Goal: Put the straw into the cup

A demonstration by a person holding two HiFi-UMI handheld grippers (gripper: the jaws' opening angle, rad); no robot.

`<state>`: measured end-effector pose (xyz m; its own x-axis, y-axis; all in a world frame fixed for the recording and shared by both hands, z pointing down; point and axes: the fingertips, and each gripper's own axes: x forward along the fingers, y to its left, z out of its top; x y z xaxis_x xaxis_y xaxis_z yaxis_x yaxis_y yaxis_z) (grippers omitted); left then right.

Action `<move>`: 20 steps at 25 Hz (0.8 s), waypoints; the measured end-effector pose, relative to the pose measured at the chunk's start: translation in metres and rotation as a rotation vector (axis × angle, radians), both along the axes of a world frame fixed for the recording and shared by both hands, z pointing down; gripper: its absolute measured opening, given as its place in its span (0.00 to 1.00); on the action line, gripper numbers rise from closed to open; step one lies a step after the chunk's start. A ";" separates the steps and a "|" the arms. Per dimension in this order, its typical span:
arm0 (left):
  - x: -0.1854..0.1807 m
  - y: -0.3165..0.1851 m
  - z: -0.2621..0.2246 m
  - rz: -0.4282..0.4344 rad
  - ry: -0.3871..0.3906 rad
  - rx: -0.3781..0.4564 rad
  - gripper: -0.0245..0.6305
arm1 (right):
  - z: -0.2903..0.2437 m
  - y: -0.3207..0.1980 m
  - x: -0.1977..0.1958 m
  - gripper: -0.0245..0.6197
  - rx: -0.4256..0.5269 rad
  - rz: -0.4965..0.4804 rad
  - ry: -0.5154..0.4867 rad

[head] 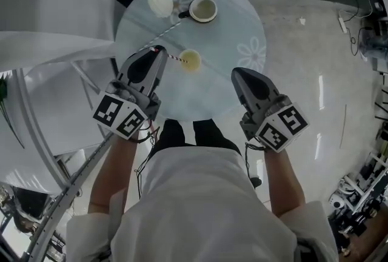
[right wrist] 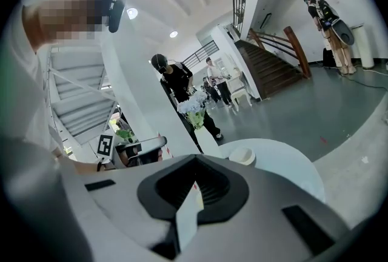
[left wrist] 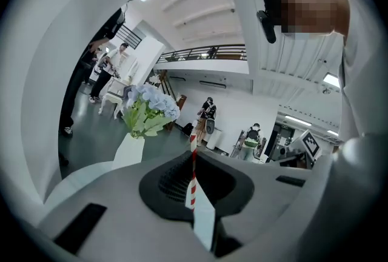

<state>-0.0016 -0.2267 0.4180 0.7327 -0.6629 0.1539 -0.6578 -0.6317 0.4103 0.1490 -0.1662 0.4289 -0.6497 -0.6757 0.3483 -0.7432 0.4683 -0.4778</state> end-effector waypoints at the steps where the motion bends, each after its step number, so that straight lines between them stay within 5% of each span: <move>1: 0.000 -0.002 0.003 -0.004 0.001 -0.006 0.08 | 0.001 -0.001 0.001 0.07 -0.004 -0.003 0.002; 20: 0.022 -0.014 0.082 0.040 -0.025 -0.108 0.08 | 0.046 0.012 0.009 0.07 -0.098 -0.007 0.010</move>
